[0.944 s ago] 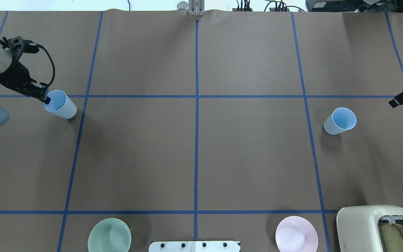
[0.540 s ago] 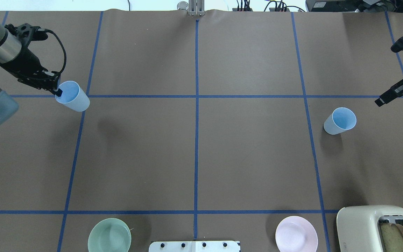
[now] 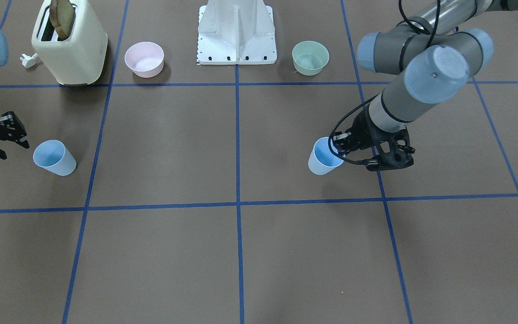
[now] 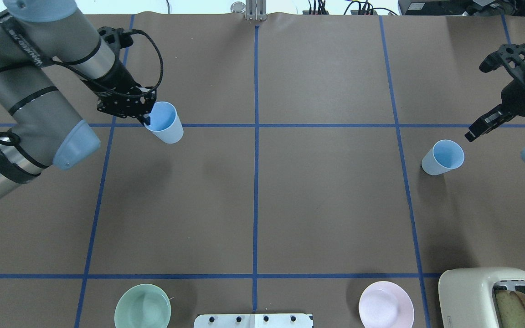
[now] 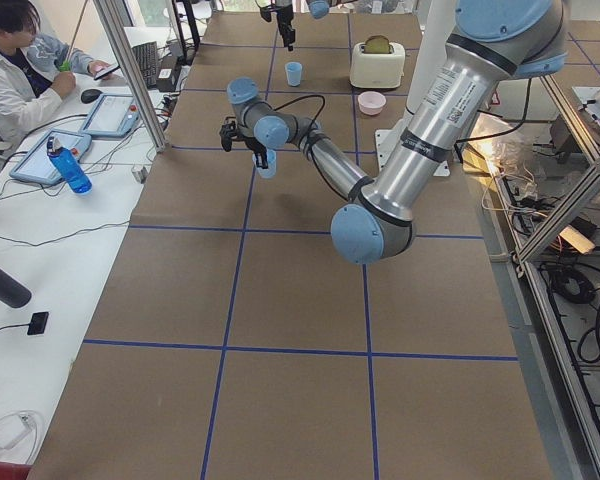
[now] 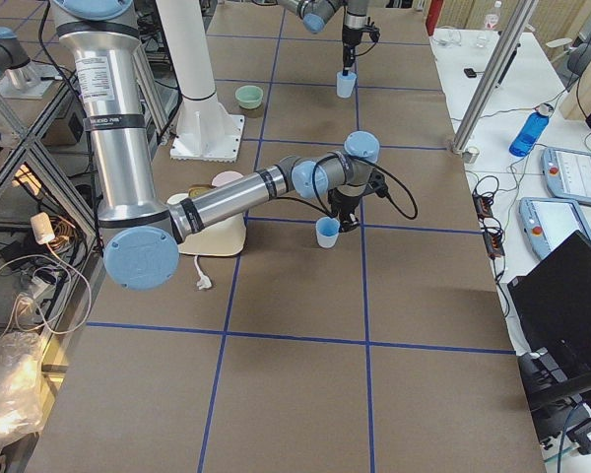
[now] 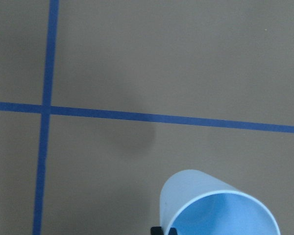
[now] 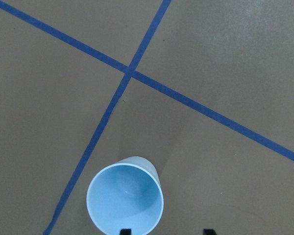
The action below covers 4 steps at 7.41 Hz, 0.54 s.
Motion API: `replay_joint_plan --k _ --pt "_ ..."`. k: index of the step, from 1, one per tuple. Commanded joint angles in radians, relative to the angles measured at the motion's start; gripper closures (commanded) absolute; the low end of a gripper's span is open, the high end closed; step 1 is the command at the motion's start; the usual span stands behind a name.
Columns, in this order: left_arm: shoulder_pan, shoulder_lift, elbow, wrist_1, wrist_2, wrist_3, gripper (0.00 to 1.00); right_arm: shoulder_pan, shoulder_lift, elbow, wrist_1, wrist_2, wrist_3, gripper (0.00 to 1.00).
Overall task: Stack blue cups with both arms
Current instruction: 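Carry the cup centreward with the left gripper while the right gripper approaches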
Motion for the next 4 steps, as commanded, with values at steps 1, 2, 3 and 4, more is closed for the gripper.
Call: replay_joint_plan --k 1,2,3,4 --pt "0.098 -0.11 0.02 0.054 0.079 -0.109 1.0 -0.006 0.016 -0.046 0.0 0.0 0.004 0.42" --pt "0.134 -0.17 0.066 0.054 0.102 -0.164 1.0 -0.006 0.016 -0.053 0.0 -0.001 0.004 0.42" --pt "0.154 -0.211 0.106 0.052 0.121 -0.181 1.0 -0.006 0.014 -0.053 0.0 -0.001 0.005 0.42" --pt "0.171 -0.236 0.139 0.042 0.142 -0.2 1.0 -0.006 0.014 -0.05 0.001 -0.001 0.031 0.42"
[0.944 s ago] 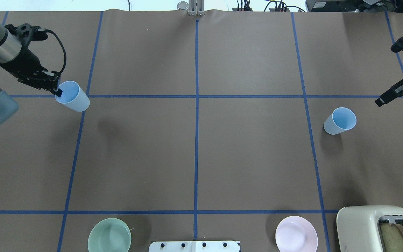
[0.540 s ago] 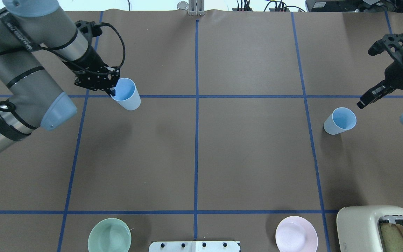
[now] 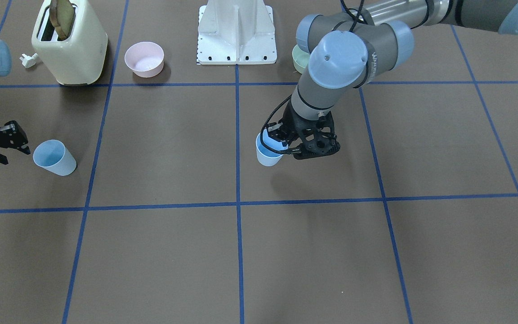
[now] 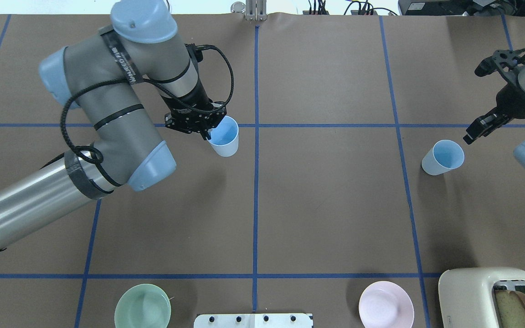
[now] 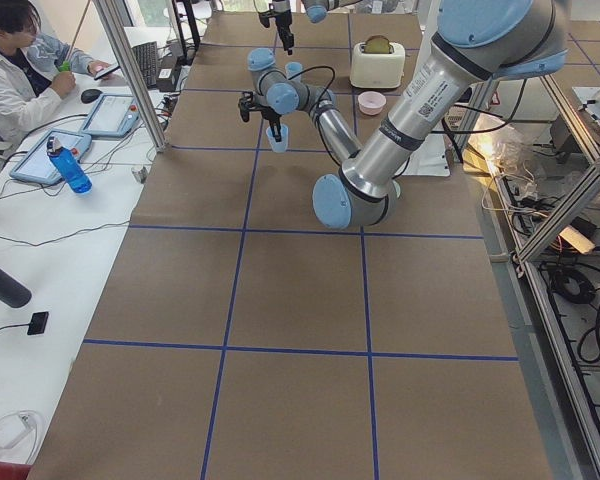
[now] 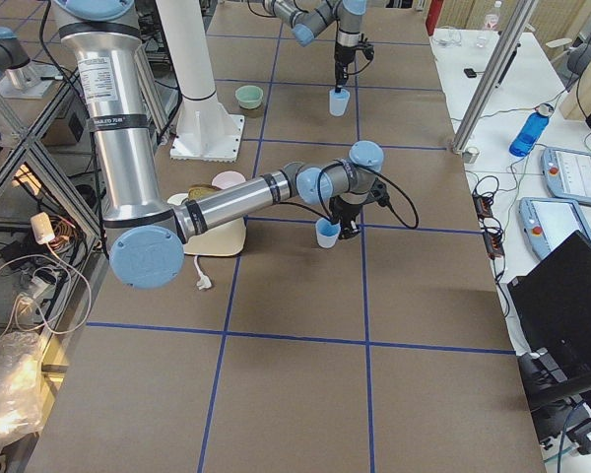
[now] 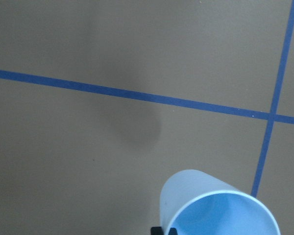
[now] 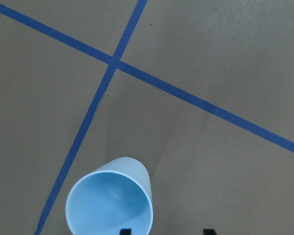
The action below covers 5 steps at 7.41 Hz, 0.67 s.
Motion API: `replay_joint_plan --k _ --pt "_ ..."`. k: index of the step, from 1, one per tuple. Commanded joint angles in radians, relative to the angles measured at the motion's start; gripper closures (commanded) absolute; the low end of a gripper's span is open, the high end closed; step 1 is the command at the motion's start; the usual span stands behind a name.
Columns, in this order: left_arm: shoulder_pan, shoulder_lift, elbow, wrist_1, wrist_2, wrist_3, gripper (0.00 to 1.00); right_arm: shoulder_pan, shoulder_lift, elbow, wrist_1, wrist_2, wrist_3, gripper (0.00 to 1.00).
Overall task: Stack blue cups with both arms
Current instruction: 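Carry the cup centreward with the left gripper while the right gripper approaches, then set the cup at centre with left gripper while right gripper grasps other cup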
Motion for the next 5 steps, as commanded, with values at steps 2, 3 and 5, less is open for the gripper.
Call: replay_joint_plan --k 2,3,5 --pt "0.029 -0.068 0.088 -0.02 0.03 -0.03 1.0 -0.005 0.0 -0.001 0.001 -0.002 0.038 0.42" --pt "0.045 -0.067 0.117 -0.063 0.041 -0.033 1.0 -0.014 -0.001 0.0 0.001 -0.011 0.039 0.42" --pt "0.064 -0.067 0.138 -0.105 0.052 -0.053 1.0 -0.049 -0.001 -0.003 0.001 -0.028 0.039 0.42"
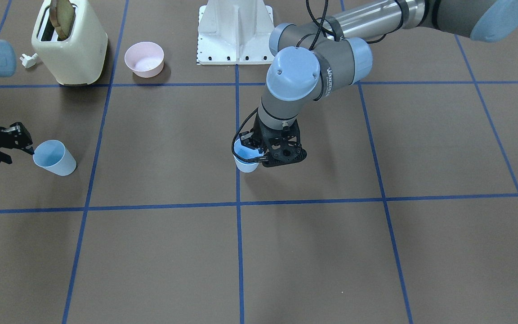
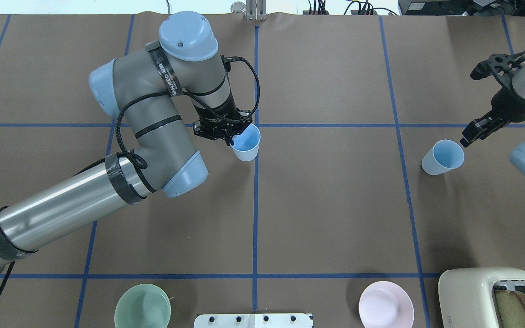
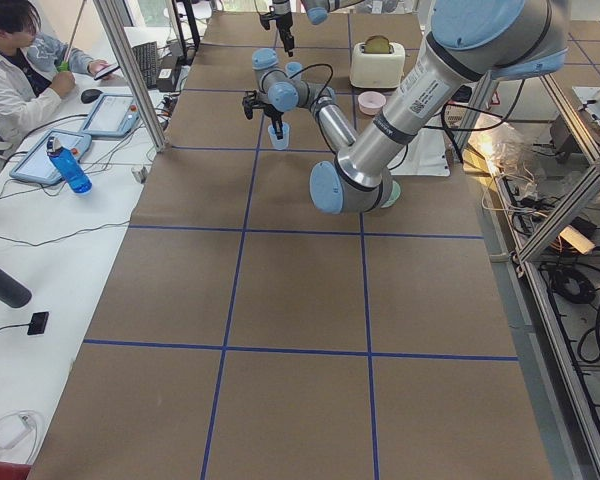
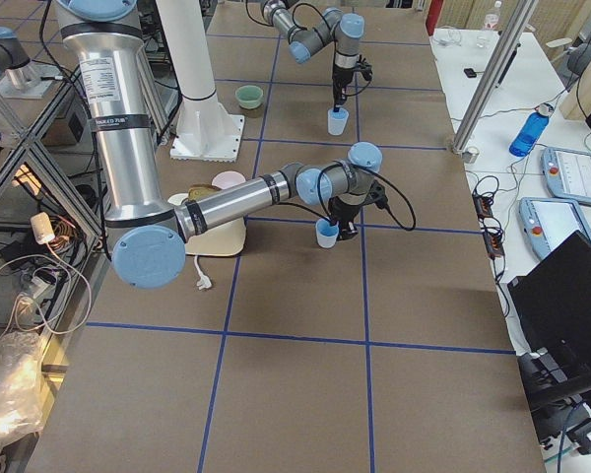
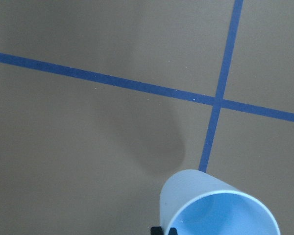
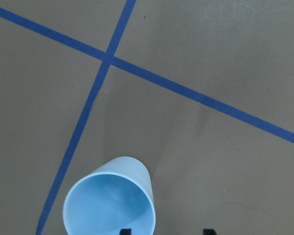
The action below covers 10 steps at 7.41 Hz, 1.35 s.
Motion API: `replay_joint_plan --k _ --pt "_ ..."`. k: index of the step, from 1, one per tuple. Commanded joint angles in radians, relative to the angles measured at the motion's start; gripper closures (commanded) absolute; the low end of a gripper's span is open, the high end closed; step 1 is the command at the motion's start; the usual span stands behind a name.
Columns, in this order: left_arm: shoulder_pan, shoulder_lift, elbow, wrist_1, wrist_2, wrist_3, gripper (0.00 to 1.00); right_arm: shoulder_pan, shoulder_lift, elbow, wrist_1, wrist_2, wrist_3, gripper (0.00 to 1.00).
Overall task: Stack blue cups with both arms
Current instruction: 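Set the cup at centre with left gripper while right gripper grasps other cup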
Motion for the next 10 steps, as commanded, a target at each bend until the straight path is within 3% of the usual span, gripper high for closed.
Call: replay_joint_plan --k 1,6,8,10 --pt "0.014 -0.001 0.017 -0.03 0.005 -0.008 1.0 -0.025 0.0 0.0 0.0 -0.013 0.001 0.42" --pt "0.025 -0.003 0.061 -0.097 0.007 -0.011 1.0 -0.047 0.027 -0.021 0.002 -0.029 0.001 0.43" --pt "0.025 -0.001 0.069 -0.115 0.007 -0.008 1.0 -0.047 0.026 -0.07 0.081 -0.03 0.005 0.43" --pt "0.033 -0.001 0.083 -0.143 0.007 -0.008 1.0 -0.047 0.024 -0.071 0.091 -0.029 0.017 0.43"
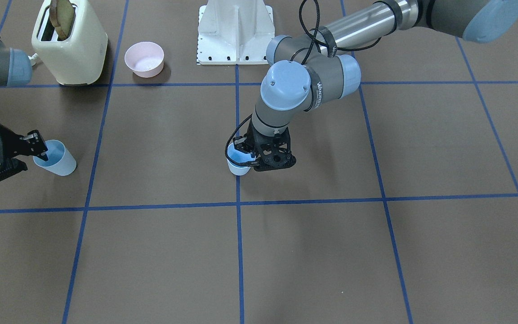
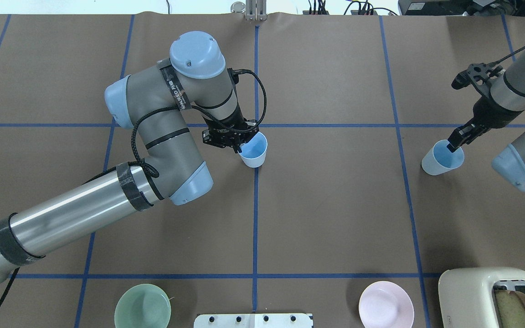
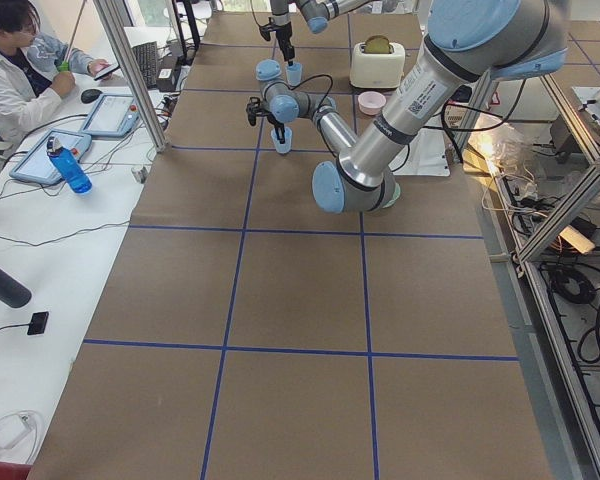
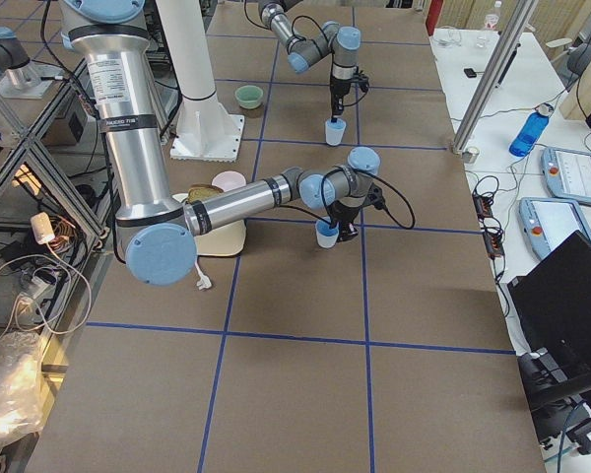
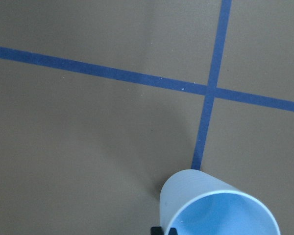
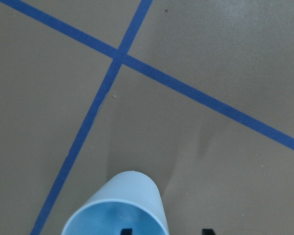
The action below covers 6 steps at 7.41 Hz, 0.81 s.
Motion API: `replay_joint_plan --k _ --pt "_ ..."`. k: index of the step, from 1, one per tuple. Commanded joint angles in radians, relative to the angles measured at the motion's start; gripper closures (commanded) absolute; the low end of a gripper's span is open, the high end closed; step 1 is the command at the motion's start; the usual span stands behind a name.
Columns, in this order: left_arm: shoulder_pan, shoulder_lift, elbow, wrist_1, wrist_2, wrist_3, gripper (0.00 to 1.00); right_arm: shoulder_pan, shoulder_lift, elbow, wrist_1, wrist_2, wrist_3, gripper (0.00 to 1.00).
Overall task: Stack blue cups with both arms
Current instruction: 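Set the cup at centre with left gripper while right gripper grasps other cup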
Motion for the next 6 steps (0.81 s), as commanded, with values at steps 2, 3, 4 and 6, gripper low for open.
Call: replay_joint_plan --k 2,3,4,6 --pt "0.004 0.0 0.006 -0.014 0.0 0.001 1.0 0.0 -0.01 0.01 0.012 0.002 0.029 0.43" --pt "0.002 0.0 0.006 -0.014 0.0 0.001 1.0 0.001 -0.016 0.022 0.012 0.002 0.032 0.43" --pt "0.004 0.0 0.006 -0.014 0.0 0.001 1.0 0.0 -0.024 0.027 0.012 0.002 0.032 0.43" --pt "0.004 0.003 0.006 -0.015 0.0 0.004 0.95 -0.005 -0.025 0.027 0.012 0.001 0.032 0.44"
